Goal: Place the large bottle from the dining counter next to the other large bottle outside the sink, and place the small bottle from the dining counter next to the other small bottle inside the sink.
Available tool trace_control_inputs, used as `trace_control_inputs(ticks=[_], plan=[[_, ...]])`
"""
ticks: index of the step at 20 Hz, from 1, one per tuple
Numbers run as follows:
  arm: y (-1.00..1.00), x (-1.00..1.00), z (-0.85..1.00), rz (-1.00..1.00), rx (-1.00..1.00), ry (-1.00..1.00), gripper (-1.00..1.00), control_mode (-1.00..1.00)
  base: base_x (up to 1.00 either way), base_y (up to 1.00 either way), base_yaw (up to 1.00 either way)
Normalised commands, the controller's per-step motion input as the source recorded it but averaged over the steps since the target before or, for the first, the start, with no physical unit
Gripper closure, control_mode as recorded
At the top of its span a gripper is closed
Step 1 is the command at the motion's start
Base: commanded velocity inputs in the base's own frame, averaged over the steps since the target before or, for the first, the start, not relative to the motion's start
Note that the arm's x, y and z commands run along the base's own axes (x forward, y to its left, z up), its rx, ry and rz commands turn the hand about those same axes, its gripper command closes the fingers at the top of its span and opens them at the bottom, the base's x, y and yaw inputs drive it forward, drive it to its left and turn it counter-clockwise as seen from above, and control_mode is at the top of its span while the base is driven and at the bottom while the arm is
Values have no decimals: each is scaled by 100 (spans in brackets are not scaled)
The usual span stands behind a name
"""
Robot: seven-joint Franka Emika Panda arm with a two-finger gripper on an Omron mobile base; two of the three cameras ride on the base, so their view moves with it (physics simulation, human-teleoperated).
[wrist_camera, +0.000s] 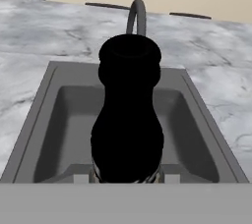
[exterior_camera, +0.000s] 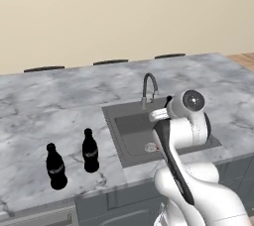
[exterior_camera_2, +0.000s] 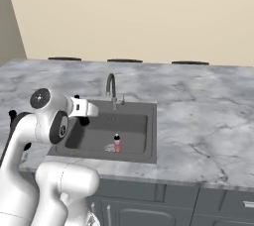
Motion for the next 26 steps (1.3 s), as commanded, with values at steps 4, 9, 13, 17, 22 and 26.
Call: trace_control_inputs(ticks=[4, 9, 13, 17, 22, 26], plan=[[1, 0, -1, -7, 1, -3, 100, -100, 0, 0, 0], [0, -15, -1, -7, 10, 0, 100, -100, 0, 0, 0], [0, -67, 0, -16, 15, -2, 100, -100, 0, 0, 0], [12, -59, 0, -21, 9, -9, 100, -100, 0, 0, 0], [19, -24, -10, -25, -1, -20, 100, -100, 0, 0, 0], [6, 1, -11, -11, -2, -8, 100, -100, 0, 0, 0]])
